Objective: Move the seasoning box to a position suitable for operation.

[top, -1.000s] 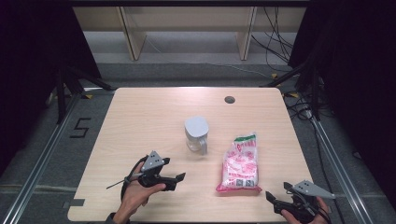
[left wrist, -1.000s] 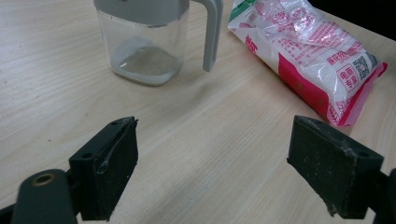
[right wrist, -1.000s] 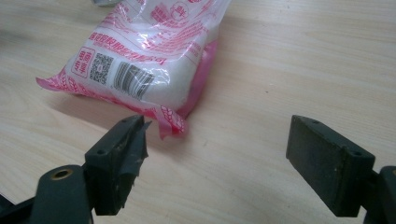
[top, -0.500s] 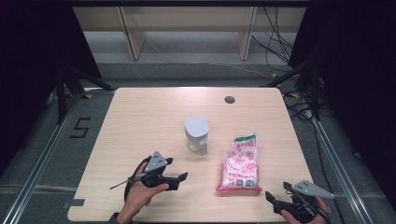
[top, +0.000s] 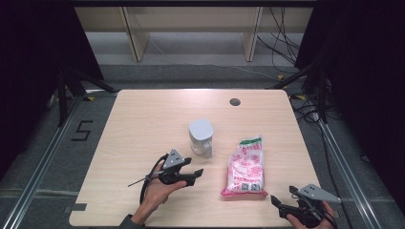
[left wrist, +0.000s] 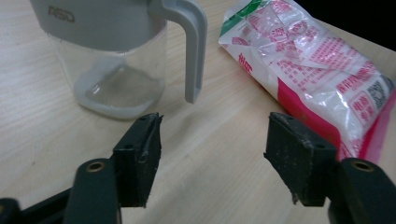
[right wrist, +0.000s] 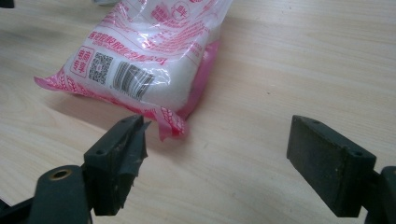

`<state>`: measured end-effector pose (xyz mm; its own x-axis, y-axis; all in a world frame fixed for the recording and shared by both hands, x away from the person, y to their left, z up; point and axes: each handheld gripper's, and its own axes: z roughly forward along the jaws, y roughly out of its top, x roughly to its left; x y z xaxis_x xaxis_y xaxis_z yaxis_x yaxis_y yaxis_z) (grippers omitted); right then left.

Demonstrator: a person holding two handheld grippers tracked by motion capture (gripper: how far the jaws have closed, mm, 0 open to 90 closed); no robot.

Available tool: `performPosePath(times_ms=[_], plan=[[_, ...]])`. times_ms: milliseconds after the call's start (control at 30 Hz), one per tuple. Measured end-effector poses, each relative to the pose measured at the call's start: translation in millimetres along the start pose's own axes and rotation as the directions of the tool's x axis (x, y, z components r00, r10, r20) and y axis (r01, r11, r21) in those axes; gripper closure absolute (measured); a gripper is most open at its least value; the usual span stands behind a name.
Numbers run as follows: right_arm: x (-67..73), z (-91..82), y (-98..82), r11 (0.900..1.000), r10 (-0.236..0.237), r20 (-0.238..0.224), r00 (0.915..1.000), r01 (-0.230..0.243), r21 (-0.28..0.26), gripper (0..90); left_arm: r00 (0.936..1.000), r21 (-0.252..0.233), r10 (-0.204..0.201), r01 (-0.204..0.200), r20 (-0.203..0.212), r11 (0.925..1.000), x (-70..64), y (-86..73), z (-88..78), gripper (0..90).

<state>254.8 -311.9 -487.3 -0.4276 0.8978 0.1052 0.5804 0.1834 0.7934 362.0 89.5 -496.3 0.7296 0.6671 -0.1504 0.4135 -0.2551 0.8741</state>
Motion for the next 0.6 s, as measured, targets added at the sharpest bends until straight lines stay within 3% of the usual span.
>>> performPosePath(times_ms=[67,100,133,167,233,333,367,500,600], plan=[[0.5,0.6,-0.1,1.000,0.008,-0.011,0.9999,-0.008,0.005,20.6,0.9998,0.002,0.017,-0.017,-0.014,0.9999,0.9,2.7,7.4,38.4],[0.5,0.6,-0.1,1.000,0.008,-0.011,0.9999,-0.008,0.005,20.6,0.9999,-0.008,0.007,-0.007,-0.016,0.9999,0.2,3.8,12.2,38.4],[3.5,-0.7,-0.2,0.999,0.038,-0.013,0.9992,-0.037,0.024,20.6,0.9997,-0.008,0.002,-0.002,-0.026,1.0000,-0.3,5.1,16.4,40.5],[3.4,-0.6,-0.1,0.999,0.037,-0.012,0.9992,-0.037,0.023,20.6,0.9995,-0.019,0.018,-0.019,-0.024,0.9997,-1.5,8.5,23.3,43.7],[4.0,-0.3,-0.2,0.999,0.045,-0.018,0.9988,-0.045,0.021,20.7,0.9995,-0.020,0.013,-0.013,-0.029,0.9997,-3.8,9.9,26.6,46.5],[3.4,-0.7,-0.4,0.999,0.043,-0.019,0.9989,-0.042,0.028,20.6,0.9991,-0.021,0.035,-0.036,-0.026,0.9992,-6.8,15.1,36.5,49.0],[0.5,0.3,-0.1,1.000,0.015,-0.028,0.9995,-0.015,0.019,20.6,0.9985,-0.026,0.043,-0.044,-0.034,0.9987,-7.3,17.4,39.8,50.6],[0.9,0.6,-0.4,1.000,0.011,-0.026,0.9996,-0.011,0.020,20.7,0.9950,-0.017,0.068,-0.069,-0.074,0.9974,-9.6,25.6,52.8,53.0],[1.0,0.8,-0.1,1.000,0.016,-0.033,0.9993,-0.015,0.020,20.7,0.9948,-0.017,0.048,-0.050,-0.090,0.9986,-9.3,29.9,60.9,56.8]])
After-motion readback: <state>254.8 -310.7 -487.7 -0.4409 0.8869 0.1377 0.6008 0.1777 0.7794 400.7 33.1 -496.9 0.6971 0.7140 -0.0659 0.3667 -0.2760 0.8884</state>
